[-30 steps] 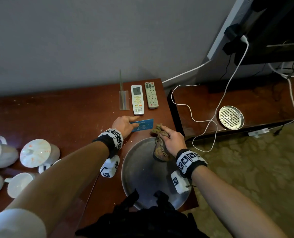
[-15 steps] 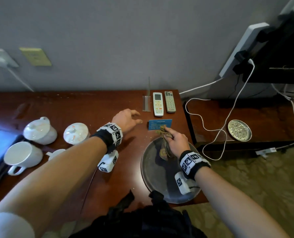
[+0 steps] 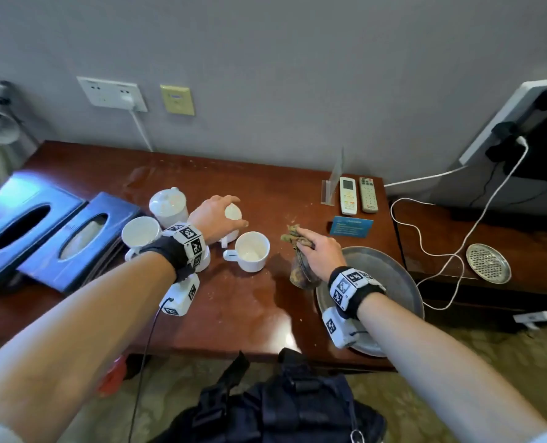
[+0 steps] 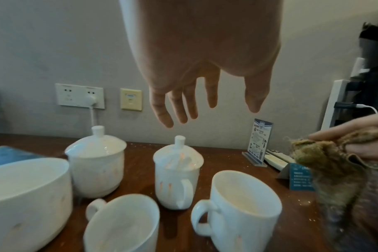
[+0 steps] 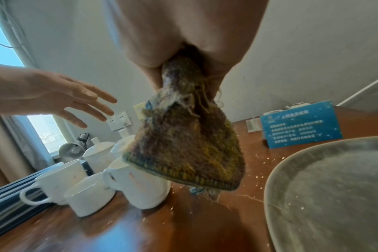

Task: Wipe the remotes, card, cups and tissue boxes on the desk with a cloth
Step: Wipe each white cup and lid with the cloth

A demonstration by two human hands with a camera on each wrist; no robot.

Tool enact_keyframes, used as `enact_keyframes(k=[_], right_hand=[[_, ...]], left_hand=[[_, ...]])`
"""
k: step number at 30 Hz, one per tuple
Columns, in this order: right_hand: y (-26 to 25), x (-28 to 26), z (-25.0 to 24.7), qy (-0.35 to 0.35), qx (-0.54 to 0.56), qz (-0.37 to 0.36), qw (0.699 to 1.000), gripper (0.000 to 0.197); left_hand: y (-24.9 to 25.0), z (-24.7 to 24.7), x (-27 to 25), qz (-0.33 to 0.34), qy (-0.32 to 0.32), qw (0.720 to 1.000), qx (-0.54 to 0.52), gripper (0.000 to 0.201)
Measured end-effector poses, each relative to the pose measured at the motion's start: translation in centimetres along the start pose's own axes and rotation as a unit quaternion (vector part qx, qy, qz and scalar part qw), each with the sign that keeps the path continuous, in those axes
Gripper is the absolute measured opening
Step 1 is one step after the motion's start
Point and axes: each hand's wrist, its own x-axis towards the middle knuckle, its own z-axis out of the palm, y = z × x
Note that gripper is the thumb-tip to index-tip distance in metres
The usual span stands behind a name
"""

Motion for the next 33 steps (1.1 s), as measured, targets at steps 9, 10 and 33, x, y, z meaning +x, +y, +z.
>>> enact_keyframes(k=[9,10,33], right_hand=[[-1.6,-3.3,3.3,-0.005,-0.024,0.012,1.000,0.037],[-1.6,-3.6,3.5,-0.007,-0.028,0.015,0.999,0.037],[5.3,0.4,3.4,-0.061,0.024,0.069,0.995,0.037]], left_hand=[[-4.7,2.1,-4.7,-0.006,-0.033,0.999,-0.031,0.071],[-4.8,2.4,-5.1,-0.005,-0.035,0.999,-0.032,0.071],[1.6,5.8,1.3,0.124,-0.166,0.928,0.310,0.087]])
